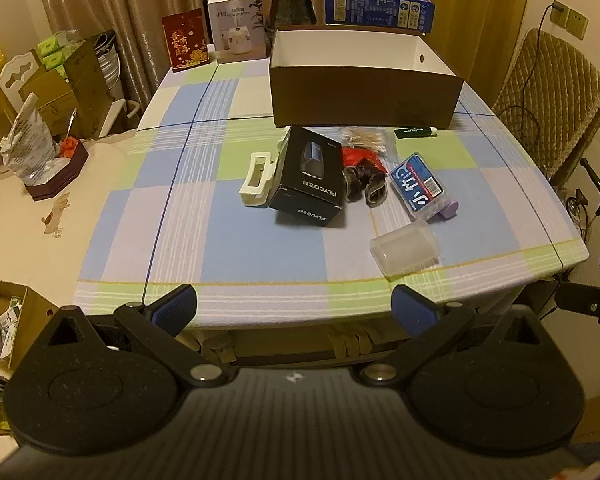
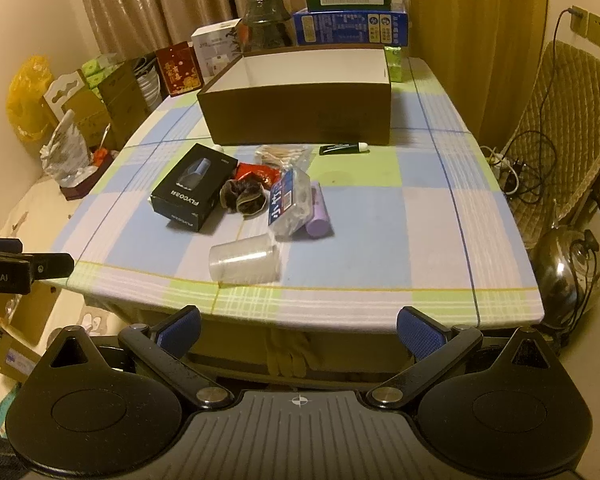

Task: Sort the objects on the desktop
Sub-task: 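Move both tools toward the items on the table, then grasp the clear plastic cup with the right tool while the left tool grasps the white clip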

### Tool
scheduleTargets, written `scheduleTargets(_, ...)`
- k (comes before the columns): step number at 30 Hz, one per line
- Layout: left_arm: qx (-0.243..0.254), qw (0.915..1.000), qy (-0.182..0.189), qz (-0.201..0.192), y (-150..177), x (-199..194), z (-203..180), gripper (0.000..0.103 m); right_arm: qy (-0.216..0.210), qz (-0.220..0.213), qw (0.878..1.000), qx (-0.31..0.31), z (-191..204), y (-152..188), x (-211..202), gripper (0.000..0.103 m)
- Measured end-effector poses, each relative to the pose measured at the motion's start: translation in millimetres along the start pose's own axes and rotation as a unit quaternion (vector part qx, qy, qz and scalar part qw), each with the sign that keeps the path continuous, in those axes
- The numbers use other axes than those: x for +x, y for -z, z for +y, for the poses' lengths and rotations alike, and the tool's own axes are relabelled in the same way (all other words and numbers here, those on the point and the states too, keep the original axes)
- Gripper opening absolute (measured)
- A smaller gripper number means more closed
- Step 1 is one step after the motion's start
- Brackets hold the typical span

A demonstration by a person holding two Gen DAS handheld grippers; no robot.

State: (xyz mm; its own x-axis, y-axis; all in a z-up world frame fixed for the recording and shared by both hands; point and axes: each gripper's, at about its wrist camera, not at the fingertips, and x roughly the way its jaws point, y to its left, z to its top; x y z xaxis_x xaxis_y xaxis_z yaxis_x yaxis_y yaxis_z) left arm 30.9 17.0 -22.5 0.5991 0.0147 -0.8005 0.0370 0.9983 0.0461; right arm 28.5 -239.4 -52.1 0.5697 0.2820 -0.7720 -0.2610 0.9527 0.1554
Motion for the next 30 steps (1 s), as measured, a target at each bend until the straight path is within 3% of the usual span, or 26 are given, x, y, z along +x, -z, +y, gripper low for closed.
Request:
scheduleTargets(8,0.008,0.9999,0.001,-0.007,-12.7,14.4,8.4,0.102,-0.011,-0.010,1.000,0.015,-9.6,-5.3,14.5,0.101)
scheduleTargets(19,0.022,0.9996,-0.005,0.016,-24.5,51.2,21.7,0.102,-0.055,-0.003,0.998,-0.013,7.0,-20.3,48.0,0.101)
scheduleTargets(30,0.024,0.9992,0.007,0.032,-36.4,90.2,37.6,0.102,-0.050,0.021,0.998,-0.036,23.3,-35.3,94.4,0.101)
